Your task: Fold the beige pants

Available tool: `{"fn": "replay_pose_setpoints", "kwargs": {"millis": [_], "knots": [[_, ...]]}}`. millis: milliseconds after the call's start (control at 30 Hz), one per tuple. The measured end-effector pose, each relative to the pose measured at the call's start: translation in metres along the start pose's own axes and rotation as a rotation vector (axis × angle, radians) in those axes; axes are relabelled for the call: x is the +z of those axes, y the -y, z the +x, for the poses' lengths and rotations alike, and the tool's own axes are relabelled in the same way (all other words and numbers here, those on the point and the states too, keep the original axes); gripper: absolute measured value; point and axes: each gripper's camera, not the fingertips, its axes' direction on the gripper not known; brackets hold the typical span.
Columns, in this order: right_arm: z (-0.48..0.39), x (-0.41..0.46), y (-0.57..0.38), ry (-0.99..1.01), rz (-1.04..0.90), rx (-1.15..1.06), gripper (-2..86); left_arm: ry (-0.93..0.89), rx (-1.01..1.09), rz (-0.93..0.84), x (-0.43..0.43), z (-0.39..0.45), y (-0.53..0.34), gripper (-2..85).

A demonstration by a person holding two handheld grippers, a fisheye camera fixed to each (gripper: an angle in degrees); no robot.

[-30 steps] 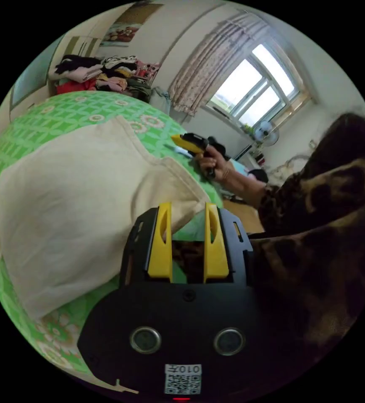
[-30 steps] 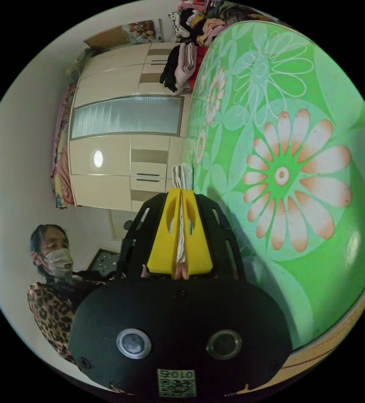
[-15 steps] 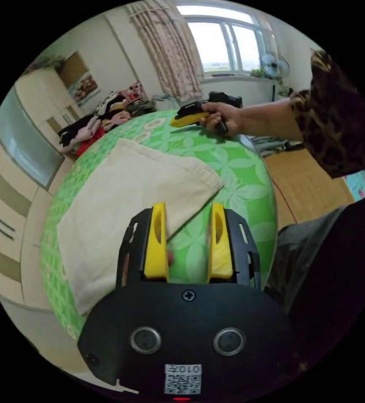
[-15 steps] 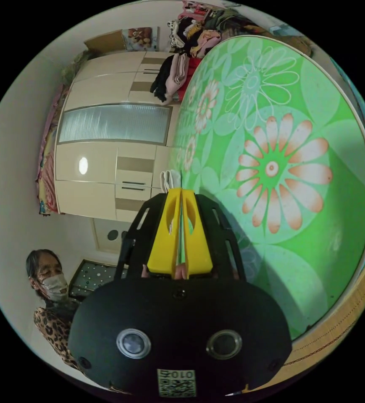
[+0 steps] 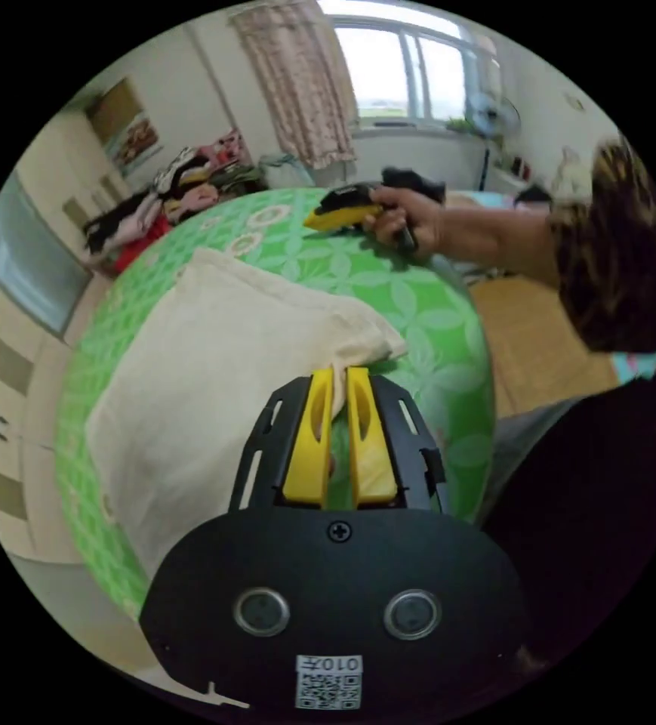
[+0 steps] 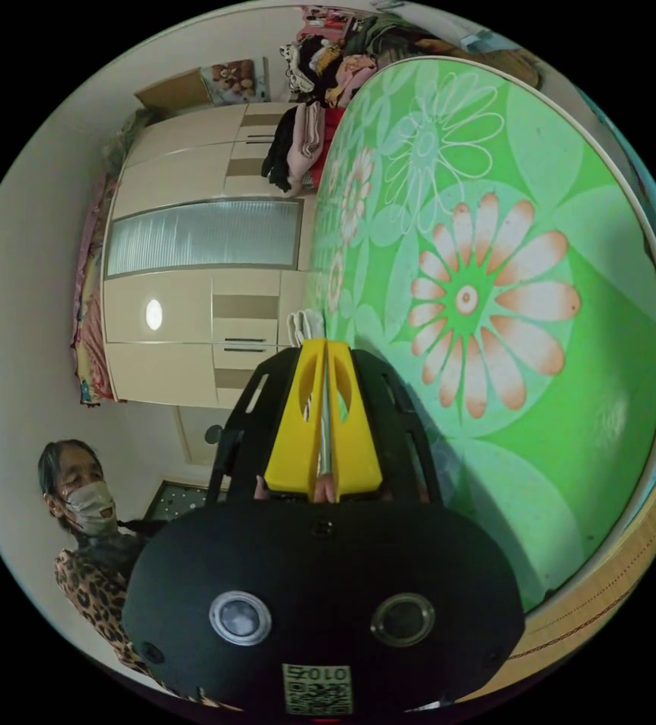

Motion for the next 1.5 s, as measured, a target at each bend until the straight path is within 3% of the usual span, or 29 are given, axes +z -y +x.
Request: {"fn": "replay_pose_setpoints", "kwargs": {"millis": [133,300,433,567,633,800,967,1133,1233,1500], "knots": [[0.011,0.016,-0.001,0.022,0.035,0.021,2.3,-0.262,-0.308,0.16,-0.033,-0.092,-0.016,1.0],[0.028,0.022,-0.02,0.08,0.206,0.088,2.4,-0.242,-0.525,0.416,-0.097,-0.21,-0.093,0.3],[0.037,0.041,-0.067,0.103,0.327,0.098,2.6,0.022,-0.846,0.588,-0.171,-0.318,-0.262,0.2],[0.037,0.076,-0.089,0.047,0.376,0.107,3.1,0.267,-1.173,0.485,-0.172,-0.38,-0.438,0.2],[0.026,0.115,-0.097,-0.036,0.327,0.099,3.7,0.265,-1.278,0.389,-0.149,-0.395,-0.492,0.3],[-0.003,0.218,-0.122,-0.256,0.136,0.075,3.3,0.256,-1.444,0.279,-0.095,-0.374,-0.582,0.3],[-0.071,0.342,-0.153,-0.265,-0.042,-0.161,3.4,0.223,-1.466,0.258,-0.06,-0.354,-0.623,0.4],[-0.151,0.549,-0.198,-0.579,-0.44,-0.459,10.3,0.209,-1.487,0.279,-0.052,-0.335,-0.637,0.2],[-0.173,0.646,-0.242,-0.789,-0.56,-0.646,12.0,0.163,-1.526,0.278,-0.036,-0.322,-0.653,0.2],[-0.189,0.8,-0.342,-1.2,-0.562,-1.092,12.5,0.114,-1.576,0.301,-0.004,-0.3,-0.66,0.1]]}}
